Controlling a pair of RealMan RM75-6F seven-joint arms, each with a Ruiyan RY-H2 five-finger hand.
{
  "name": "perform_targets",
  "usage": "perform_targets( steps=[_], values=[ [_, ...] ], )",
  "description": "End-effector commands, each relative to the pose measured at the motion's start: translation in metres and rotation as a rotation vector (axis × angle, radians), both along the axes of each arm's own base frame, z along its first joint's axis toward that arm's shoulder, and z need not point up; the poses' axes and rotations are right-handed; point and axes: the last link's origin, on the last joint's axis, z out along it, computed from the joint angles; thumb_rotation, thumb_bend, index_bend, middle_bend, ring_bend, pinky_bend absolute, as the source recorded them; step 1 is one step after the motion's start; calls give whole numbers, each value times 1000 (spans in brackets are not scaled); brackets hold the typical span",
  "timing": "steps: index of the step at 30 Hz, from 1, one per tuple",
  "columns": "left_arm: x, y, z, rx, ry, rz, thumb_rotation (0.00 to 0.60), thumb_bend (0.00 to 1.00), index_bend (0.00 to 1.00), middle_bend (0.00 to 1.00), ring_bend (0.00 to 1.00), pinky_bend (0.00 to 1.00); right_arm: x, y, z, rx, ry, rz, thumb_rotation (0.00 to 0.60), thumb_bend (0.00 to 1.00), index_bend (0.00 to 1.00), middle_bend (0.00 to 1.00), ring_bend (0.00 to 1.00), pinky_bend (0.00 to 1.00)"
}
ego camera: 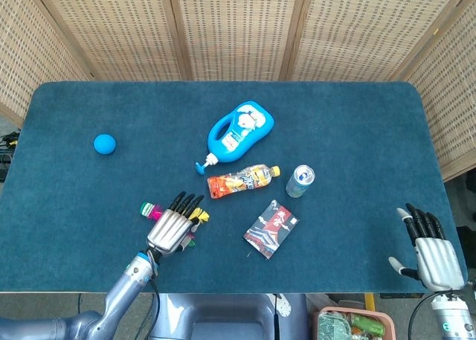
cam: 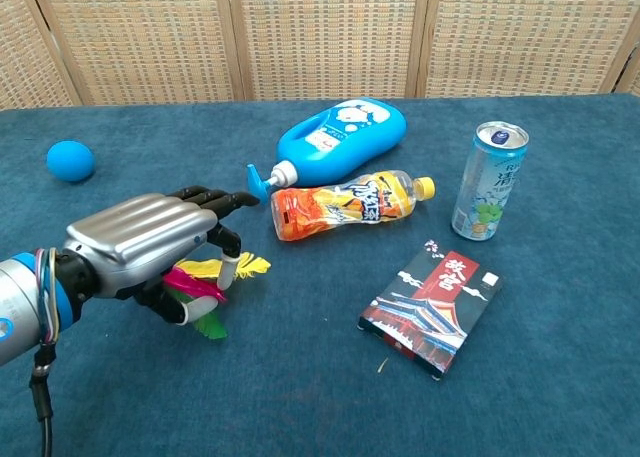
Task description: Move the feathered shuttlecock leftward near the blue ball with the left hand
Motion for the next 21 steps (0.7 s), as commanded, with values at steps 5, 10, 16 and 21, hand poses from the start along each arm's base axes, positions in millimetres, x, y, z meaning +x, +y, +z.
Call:
perform_targets(
  steps=[5, 10, 16, 21],
  values=[
    [-1, 1, 4, 17, -11, 3, 600, 375, 580, 2, 0, 0, 0, 0, -1, 4, 3, 2, 600, 169, 49, 0, 0, 0],
    [-5, 3, 7, 27, -11, 12, 600, 375, 595, 6, 0, 0, 0, 0, -1, 4, 4, 2, 600, 169, 49, 0, 0, 0],
    [-4, 7, 18, 57, -57, 28, 600, 375, 618, 12, 0, 0, 1, 1, -2, 7, 6, 2, 600, 169, 49, 0, 0, 0],
    [-9, 16, 40, 107, -113, 55, 600, 376, 623, 17, 0, 0, 0, 0, -3, 10, 7, 1, 600, 169, 49, 0, 0, 0]
  ],
)
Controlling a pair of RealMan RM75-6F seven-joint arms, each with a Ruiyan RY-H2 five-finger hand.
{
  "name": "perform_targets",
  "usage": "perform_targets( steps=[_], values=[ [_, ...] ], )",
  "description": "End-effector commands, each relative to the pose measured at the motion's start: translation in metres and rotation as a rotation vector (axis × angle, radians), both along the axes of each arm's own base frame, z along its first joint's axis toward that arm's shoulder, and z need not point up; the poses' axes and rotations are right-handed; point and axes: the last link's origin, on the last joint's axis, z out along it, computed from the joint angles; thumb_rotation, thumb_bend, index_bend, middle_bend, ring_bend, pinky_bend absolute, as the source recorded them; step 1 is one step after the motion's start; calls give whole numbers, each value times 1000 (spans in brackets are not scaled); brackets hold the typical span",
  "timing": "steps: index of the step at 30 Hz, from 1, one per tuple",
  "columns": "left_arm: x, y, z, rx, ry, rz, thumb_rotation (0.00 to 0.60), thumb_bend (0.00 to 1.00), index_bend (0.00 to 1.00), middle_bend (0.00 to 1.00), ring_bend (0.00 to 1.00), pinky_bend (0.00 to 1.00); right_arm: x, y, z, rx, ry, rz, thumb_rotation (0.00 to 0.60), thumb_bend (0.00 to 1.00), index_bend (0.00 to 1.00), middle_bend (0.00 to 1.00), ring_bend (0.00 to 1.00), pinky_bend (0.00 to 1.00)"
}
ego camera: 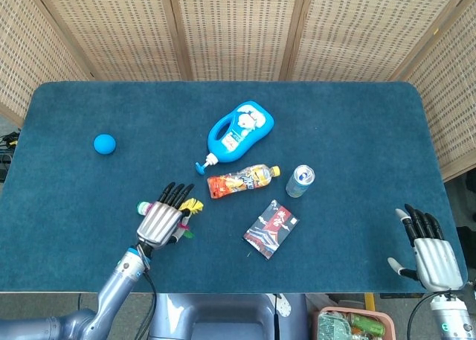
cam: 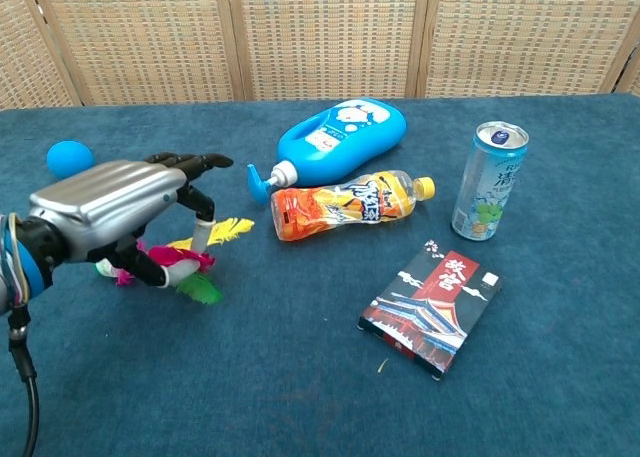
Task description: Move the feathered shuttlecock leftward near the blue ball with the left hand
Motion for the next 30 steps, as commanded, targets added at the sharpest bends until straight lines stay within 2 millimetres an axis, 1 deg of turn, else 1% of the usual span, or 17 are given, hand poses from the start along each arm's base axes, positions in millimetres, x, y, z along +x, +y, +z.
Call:
perform_targets(
  steps=[1, 7, 9, 13, 18, 22, 27, 30],
  values=[
    [-5, 6, 17, 41, -30, 14, 600, 376, 623, 18, 0, 0, 0, 0, 0, 1, 1, 1, 600, 169, 49, 0, 0, 0],
    [-17, 15, 52, 119, -125, 79, 600, 377, 623, 19, 0, 0, 0, 0, -1, 4, 5, -1, 600, 169, 49, 0, 0, 0],
    [-25, 17, 66, 156, -147, 100, 600, 377, 623, 22, 0, 0, 1, 0, -2, 7, 8, 0, 600, 169, 49, 0, 0, 0],
    [-40, 16, 84, 198, -212, 139, 600, 378, 623, 32, 0, 0, 1, 0, -4, 9, 14, 2, 600, 169, 49, 0, 0, 0],
    [-58, 12, 97, 248, -232, 151, 600, 378, 629, 52, 0, 0, 2, 0, -5, 13, 19, 2, 600, 169, 49, 0, 0, 0],
    [-72, 13, 105, 283, -235, 172, 600, 378, 630, 55, 0, 0, 2, 0, -7, 19, 24, 2, 600, 169, 49, 0, 0, 0],
    [-83, 16, 109, 294, -245, 187, 600, 378, 630, 57, 0, 0, 2, 0, -8, 20, 24, 2, 600, 169, 49, 0, 0, 0],
    [-89, 18, 107, 289, -254, 199, 600, 378, 629, 56, 0, 0, 2, 0, -8, 23, 24, 0, 600, 169, 49, 0, 0, 0]
  ],
)
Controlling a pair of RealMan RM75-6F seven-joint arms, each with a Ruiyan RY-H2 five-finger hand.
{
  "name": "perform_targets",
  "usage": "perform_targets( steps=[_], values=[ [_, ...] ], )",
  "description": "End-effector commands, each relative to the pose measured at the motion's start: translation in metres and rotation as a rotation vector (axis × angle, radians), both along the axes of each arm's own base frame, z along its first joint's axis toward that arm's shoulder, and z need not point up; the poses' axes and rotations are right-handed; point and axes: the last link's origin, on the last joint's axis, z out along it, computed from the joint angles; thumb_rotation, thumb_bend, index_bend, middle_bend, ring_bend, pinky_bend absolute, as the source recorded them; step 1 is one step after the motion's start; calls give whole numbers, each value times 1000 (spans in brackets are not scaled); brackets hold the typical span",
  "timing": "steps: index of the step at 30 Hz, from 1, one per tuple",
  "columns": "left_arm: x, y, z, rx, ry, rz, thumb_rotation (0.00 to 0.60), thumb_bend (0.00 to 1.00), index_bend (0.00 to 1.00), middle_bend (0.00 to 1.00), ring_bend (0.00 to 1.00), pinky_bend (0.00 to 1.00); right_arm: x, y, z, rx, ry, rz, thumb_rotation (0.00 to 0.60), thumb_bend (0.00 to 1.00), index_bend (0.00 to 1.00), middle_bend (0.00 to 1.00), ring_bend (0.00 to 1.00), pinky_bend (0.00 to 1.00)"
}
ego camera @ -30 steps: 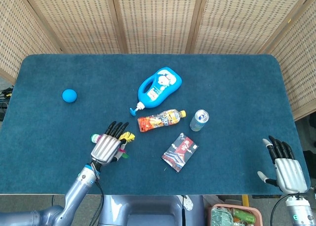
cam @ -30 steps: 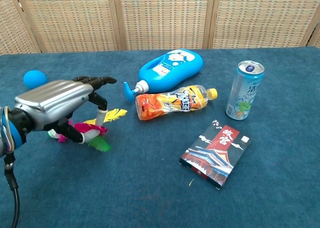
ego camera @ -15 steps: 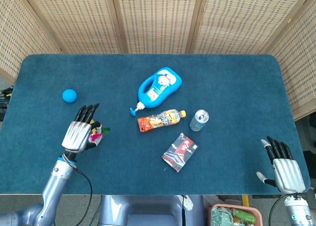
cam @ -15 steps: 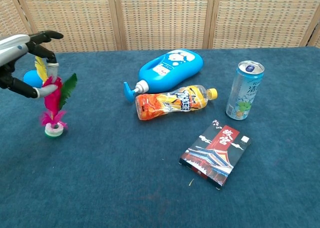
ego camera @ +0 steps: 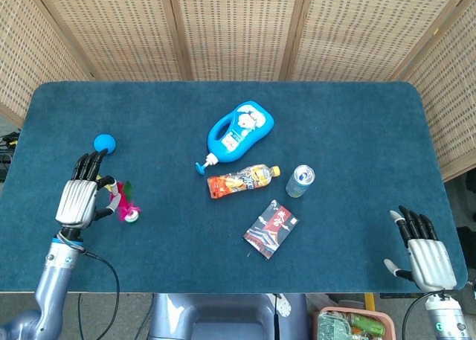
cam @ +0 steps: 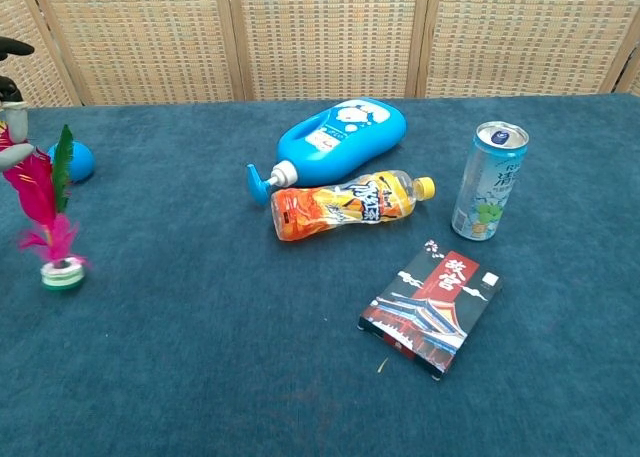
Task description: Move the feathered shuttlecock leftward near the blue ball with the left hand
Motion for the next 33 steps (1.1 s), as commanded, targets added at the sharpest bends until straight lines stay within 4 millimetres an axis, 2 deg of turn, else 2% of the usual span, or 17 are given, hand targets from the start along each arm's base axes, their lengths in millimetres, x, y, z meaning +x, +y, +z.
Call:
perform_targets(
  steps=[1, 11, 22, 28, 30, 32, 33],
  values=[
    [-8, 2, -3, -7, -5, 15, 600, 378, 629, 56, 0, 0, 0, 0, 0, 1, 0, 1, 600, 169, 49, 0, 0, 0],
    [-10, 3, -9, -11, -12, 9, 600, 378, 629, 57, 0, 0, 0, 0, 0, 1, -3, 1, 600, 169, 49, 0, 0, 0],
    [-5, 2, -3, 13, -25, -15, 600, 378, 629, 57, 0, 0, 0, 0, -1, 3, 0, 3, 600, 169, 49, 0, 0, 0],
    [-7, 1, -9, -11, -20, -7, 600, 378, 628, 57, 0, 0, 0, 0, -1, 3, -1, 2, 600, 169, 49, 0, 0, 0],
    [-9, 0, -12, -19, -15, -5, 600, 377, 583, 49, 0, 0, 0, 0, -1, 3, -1, 1, 600, 169, 49, 0, 0, 0],
    [-9, -1, -14, -30, -16, -9, 600, 339, 441, 23, 0, 0, 0, 0, -1, 2, -1, 0, 600, 169, 49, 0, 0, 0],
    [-10, -2, -14, -34, -22, -11, 600, 305, 330, 8, 0, 0, 0, 0, -1, 2, -1, 1, 600, 169, 49, 0, 0, 0]
  ],
)
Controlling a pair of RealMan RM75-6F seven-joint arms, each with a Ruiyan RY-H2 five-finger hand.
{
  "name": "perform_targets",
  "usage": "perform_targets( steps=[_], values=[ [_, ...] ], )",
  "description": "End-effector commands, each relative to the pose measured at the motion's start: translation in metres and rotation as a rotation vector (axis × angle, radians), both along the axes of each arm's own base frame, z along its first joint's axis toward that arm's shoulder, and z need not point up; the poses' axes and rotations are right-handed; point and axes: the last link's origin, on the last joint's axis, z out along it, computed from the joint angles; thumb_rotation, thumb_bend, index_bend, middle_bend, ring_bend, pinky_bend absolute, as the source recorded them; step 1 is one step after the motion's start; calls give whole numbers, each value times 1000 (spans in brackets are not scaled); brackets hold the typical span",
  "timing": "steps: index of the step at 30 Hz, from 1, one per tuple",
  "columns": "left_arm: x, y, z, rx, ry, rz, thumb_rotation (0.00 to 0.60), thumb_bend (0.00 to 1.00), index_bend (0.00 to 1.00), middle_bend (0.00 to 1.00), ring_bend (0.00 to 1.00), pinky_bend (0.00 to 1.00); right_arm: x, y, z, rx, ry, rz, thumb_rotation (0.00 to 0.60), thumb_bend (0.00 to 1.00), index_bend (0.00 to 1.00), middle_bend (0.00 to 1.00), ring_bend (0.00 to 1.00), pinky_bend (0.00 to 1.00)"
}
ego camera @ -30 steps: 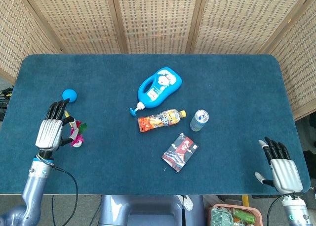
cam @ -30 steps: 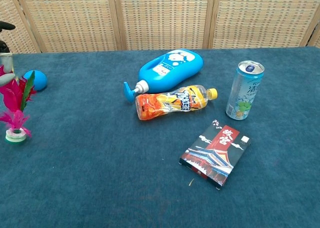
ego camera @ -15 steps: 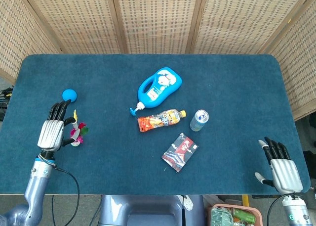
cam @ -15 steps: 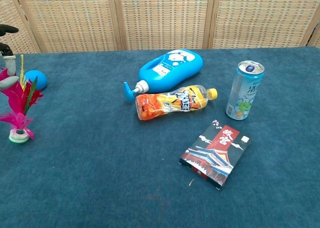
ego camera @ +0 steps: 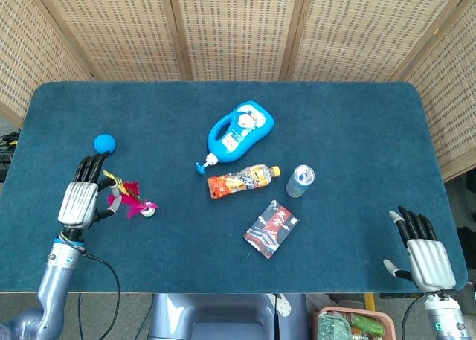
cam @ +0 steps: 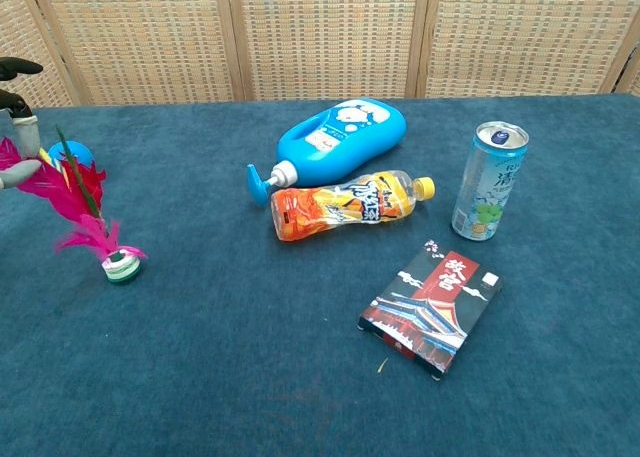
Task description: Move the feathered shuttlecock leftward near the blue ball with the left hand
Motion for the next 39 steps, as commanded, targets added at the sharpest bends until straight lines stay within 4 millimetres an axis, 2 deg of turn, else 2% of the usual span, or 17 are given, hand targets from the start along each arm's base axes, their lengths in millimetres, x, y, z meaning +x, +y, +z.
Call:
perform_targets(
  steps=[1, 3, 5, 13, 20, 26, 32, 39],
  values=[
    [0, -2, -2, -14, -17, -8, 600, 268, 217, 0, 0, 0, 0, 0, 0, 0, 0, 0, 600, 169, 49, 0, 0, 0],
    [0, -3, -1, -21, -37, -13, 600, 224, 71, 0, 0, 0, 0, 0, 0, 1, 1, 1, 600, 169, 49, 0, 0, 0],
    [1, -3, 0, -22, -44, -16, 600, 194, 8, 0, 0, 0, 0, 0, -1, 2, 1, 2, 600, 169, 49, 0, 0, 0],
    [11, -11, 14, 16, -99, -67, 600, 174, 2, 0, 0, 0, 0, 0, -1, 3, 1, 4, 600, 169, 49, 0, 0, 0],
    [13, -28, 24, 43, -97, -96, 600, 174, 13, 0, 0, 0, 1, 0, 0, 0, 2, 5, 600, 169, 49, 0, 0, 0],
    [-8, -52, 37, 85, 23, -53, 600, 174, 13, 0, 0, 0, 0, 0, 1, -1, 1, 5, 600, 169, 49, 0, 0, 0],
    [-42, -87, 43, 95, 204, 63, 600, 173, 0, 0, 0, 0, 2, 1, 0, -1, 7, 11, 600, 169, 49, 0, 0, 0],
    [-60, -114, 51, 73, 279, 132, 600, 174, 0, 0, 0, 0, 5, 1, -2, 5, 13, 22, 600, 169, 49, 0, 0, 0]
  ],
)
